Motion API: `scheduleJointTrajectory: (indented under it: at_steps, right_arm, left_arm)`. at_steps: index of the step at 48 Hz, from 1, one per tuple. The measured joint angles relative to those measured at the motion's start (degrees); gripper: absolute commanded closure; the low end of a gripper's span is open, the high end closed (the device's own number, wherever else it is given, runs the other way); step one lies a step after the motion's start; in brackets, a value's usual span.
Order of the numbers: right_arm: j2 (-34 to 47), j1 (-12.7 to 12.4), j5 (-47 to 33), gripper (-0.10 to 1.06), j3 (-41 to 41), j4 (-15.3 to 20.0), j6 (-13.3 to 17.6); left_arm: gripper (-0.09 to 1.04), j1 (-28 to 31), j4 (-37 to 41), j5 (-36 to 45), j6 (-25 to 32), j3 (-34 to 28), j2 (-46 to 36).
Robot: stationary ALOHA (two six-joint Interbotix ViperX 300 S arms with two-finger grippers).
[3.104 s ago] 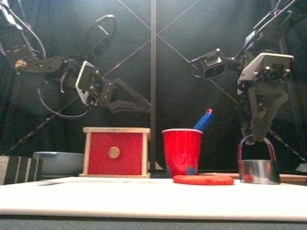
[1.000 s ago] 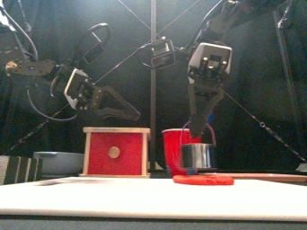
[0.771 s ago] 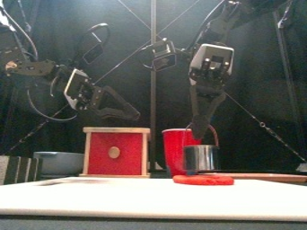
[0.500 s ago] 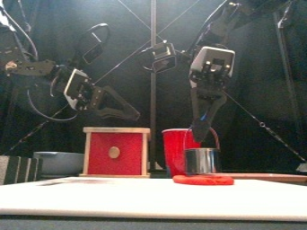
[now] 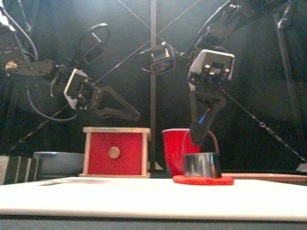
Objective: Get the cutter from the drawer then cut the dough then place the extra dough in the bowl
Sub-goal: Cut the dough
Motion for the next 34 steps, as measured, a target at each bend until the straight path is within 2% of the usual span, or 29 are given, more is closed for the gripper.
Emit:
scheduleJointTrajectory:
  at_steps: [12, 18, 24, 34]
  right_arm:
    - [-0.2, 0.0, 0.1, 0.17, 0.2, 0.1, 0.3]
    - [-0.9, 0.0, 0.2, 0.15, 0.2, -0.5, 0.4]
    - [-3.8, 0.1, -0.6, 0.15, 0.9, -2.9, 0.5]
    - [-10.5, 0.2, -7.9, 0.15, 6.3, -4.7, 2.9]
  left_arm:
    - [0.47, 0.0, 0.0, 0.0, 0.0, 0.0, 0.1]
    - [0.46, 0.0, 0.0, 0.0, 0.0, 0.0, 0.1]
    - [0.46, 0.1, 0.0, 0.0, 0.0, 0.0, 0.0]
    - [0.46, 0.0, 0.1, 0.0, 0.0, -1.4, -0.2]
